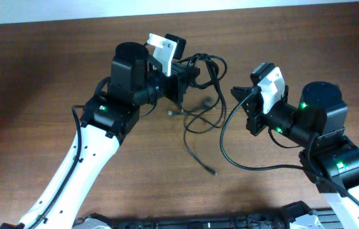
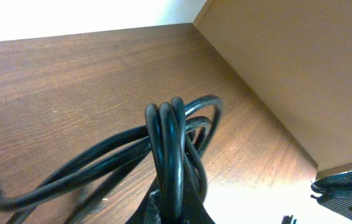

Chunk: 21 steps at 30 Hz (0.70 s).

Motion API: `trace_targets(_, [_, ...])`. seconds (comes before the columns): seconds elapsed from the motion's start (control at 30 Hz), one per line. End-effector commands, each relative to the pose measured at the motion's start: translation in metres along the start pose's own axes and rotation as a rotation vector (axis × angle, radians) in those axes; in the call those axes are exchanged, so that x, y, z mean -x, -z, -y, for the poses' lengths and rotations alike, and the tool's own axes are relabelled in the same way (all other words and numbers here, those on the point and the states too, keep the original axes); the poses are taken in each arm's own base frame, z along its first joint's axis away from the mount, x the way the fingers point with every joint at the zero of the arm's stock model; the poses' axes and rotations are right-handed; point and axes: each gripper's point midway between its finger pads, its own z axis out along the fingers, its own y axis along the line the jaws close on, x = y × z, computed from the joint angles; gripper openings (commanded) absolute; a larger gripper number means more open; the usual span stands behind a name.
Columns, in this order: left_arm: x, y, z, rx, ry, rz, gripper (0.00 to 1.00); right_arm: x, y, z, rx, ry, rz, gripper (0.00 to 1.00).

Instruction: Untangle cables

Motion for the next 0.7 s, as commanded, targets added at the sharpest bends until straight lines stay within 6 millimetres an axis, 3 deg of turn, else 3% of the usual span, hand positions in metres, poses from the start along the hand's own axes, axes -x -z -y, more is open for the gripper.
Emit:
trace_targets(0.0, [0.010,0.005,0.012,-0.050,-0.039,0.019,0.00,0.007,0.005,0.001,-0.017,0.000,0.020,0.21])
trace_targets(0.07, [0.006,0.006,0.024,-0.120,-0.112,0.003,0.00,0.007,0.005,0.003,-0.034,0.001,0.019,0.55])
trace_targets(0.1, [0.003,0.007,0.031,-0.164,-0.155,-0.004,0.00,0.007,0.005,0.006,-0.046,0.002,0.018,0.65])
trace_targets(0.17, [-0.001,0.010,0.044,-0.243,-0.225,-0.014,0.00,0.006,0.005,0.008,-0.061,0.005,0.016,0.74])
trace_targets(0.27, [-0.006,0.015,0.061,-0.351,-0.274,-0.025,0.00,0.006,0.006,0.011,-0.075,0.009,0.014,0.76])
trace_targets(0.43, [-0.007,0.017,0.066,-0.378,-0.273,-0.030,0.00,0.004,0.007,0.028,-0.175,0.005,0.000,0.76])
trace_targets(0.67, [-0.011,0.022,0.076,-0.448,-0.273,-0.042,0.00,-0.001,0.004,0.038,-0.221,-0.008,-0.019,0.76])
